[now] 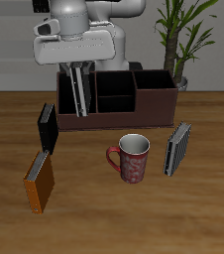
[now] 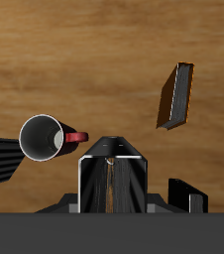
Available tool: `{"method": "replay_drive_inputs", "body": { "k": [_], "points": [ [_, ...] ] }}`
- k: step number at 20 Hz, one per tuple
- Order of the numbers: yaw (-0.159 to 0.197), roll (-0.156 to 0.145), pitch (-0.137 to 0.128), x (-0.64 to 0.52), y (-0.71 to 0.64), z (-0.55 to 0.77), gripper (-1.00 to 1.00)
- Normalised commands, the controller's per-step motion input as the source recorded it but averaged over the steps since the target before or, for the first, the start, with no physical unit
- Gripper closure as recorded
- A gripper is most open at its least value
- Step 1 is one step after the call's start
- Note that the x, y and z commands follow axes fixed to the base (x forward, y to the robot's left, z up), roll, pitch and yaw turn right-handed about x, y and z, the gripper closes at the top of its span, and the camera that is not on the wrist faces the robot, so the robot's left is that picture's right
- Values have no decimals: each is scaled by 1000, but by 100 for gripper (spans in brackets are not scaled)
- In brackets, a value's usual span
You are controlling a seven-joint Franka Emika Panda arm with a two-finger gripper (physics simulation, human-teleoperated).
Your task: Place the right striped book into the back desk caddy's left compartment and place the orange book into the back desk caddy's left compartment and place the red mug into the back desk caddy's right compartment
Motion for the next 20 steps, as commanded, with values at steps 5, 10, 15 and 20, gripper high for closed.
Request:
{"method": "replay_drive_inputs", "body": {
  "k": [5, 10, 15, 20],
  "points": [
    [-4, -11, -30, -418, -398, -32, 100],
    [-19, -17, -9, -283, -275, 20, 100],
    [30, -9, -15, -336, -253, -9, 100],
    [-7, 23, -26, -405, -119, -4, 100]
  ]
}}
